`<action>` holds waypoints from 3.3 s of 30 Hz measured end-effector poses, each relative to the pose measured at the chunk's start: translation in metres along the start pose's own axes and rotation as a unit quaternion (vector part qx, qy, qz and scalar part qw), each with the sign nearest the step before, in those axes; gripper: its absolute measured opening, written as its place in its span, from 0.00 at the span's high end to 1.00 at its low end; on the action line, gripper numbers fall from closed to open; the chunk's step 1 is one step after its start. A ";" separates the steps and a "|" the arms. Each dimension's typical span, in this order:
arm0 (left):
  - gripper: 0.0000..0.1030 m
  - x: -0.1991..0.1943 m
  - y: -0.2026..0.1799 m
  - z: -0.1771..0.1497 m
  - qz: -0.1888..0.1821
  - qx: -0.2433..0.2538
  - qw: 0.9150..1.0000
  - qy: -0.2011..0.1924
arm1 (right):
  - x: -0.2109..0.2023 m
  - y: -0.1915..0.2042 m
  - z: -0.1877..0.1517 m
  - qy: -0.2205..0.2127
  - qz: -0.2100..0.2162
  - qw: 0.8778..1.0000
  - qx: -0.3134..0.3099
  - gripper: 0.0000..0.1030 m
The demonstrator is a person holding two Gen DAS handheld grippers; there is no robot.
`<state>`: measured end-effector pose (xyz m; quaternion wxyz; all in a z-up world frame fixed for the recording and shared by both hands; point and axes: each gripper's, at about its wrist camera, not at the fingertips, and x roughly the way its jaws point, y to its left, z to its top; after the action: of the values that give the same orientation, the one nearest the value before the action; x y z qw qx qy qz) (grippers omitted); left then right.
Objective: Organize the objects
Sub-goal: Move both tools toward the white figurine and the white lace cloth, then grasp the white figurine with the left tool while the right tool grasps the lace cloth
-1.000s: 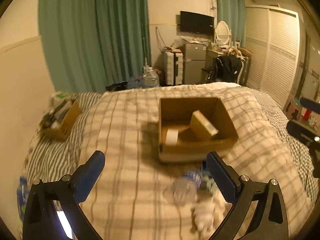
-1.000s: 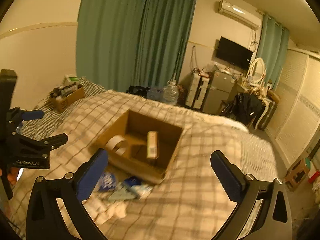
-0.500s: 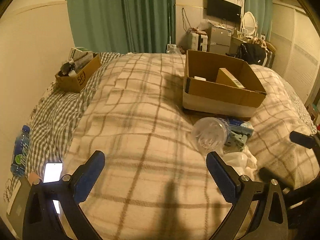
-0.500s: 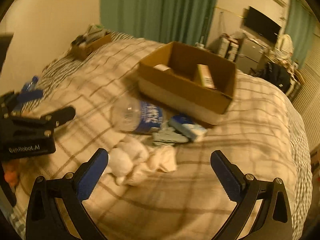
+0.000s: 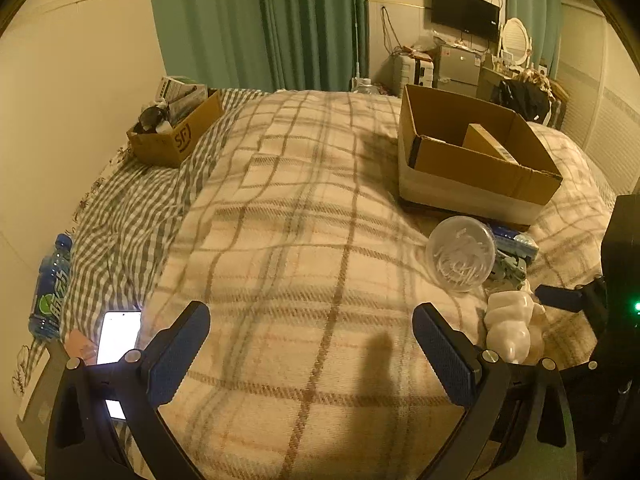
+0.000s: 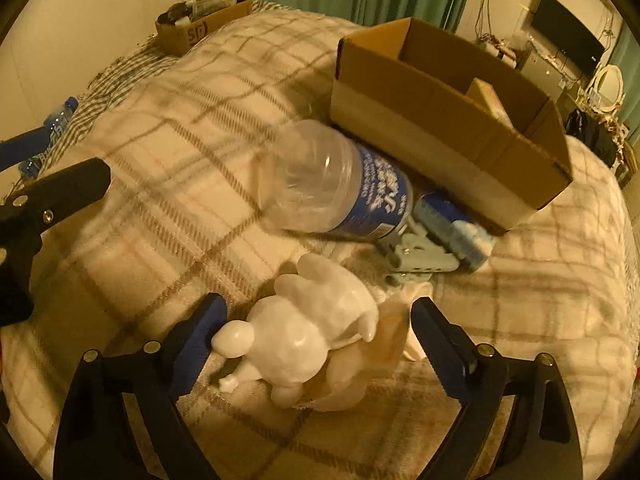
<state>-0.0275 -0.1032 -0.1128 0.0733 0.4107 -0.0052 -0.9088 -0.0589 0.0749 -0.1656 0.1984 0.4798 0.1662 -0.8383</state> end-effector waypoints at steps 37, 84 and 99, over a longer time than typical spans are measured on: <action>0.00 0.020 -0.122 0.003 -0.072 0.075 0.993 0.057 | -0.104 -0.096 -0.041 -0.105 -0.031 0.990 0.084 0.26; 0.46 0.001 -0.080 0.019 -0.052 0.061 0.996 -0.027 | -0.007 -0.075 0.007 0.021 -0.010 0.999 0.047 0.17; 0.46 0.001 -0.072 0.016 -0.089 0.040 0.995 -0.016 | -0.040 -0.074 0.000 -0.034 -0.059 0.995 0.069 0.85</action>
<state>-0.0497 -0.0329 -0.1076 -0.0243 0.3980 -0.0058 -0.9170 -0.0766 0.1459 -0.1247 0.1204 0.4525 0.1297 -0.8740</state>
